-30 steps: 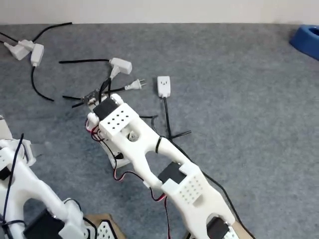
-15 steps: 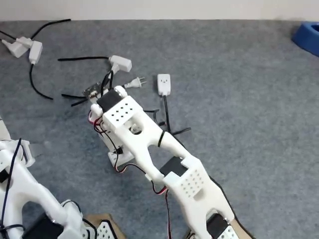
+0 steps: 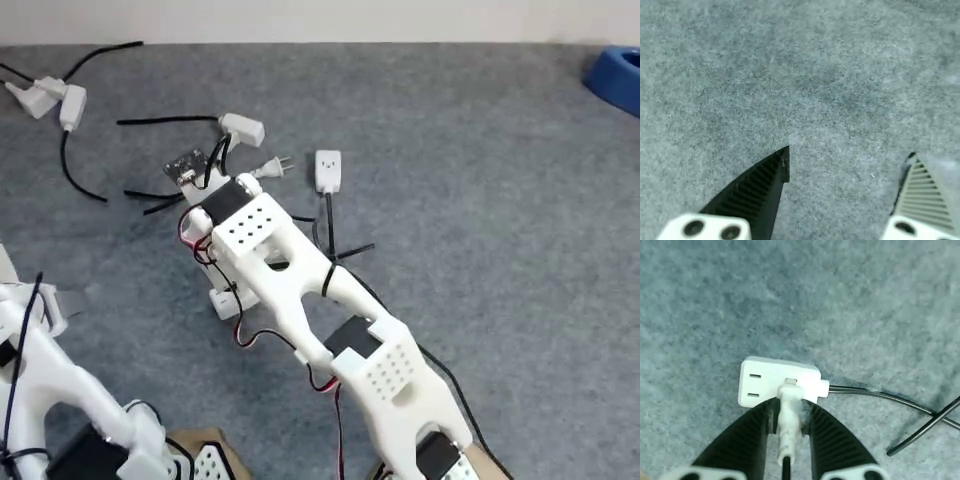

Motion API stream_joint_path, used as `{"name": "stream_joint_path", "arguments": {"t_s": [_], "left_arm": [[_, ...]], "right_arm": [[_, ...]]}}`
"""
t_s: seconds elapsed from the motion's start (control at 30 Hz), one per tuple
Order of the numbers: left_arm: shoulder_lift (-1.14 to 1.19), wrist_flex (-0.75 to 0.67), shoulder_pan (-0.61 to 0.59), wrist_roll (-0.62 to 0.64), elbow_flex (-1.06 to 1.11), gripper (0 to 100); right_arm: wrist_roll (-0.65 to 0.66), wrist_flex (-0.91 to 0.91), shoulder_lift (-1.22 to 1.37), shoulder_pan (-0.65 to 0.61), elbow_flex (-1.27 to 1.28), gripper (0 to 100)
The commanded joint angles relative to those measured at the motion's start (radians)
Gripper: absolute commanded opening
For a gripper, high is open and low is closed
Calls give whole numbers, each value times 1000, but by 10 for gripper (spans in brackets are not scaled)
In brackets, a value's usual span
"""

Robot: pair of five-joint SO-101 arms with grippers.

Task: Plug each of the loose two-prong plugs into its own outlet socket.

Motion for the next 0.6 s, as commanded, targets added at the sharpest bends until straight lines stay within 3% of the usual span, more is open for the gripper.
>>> {"name": "stream_joint_path", "arguments": {"t_s": [0.0,0.3,0.57], "left_arm": [[-7,-14,-7,-8,-21,348],[-13,-9,-8,-8,-16,348],[-12,-8,-21,-8,-18,348]], "right_arm": [[14,18,73,18,8,6],[41,117,131,-1,4,6],[-17,142,102,36,-119,6]]}}
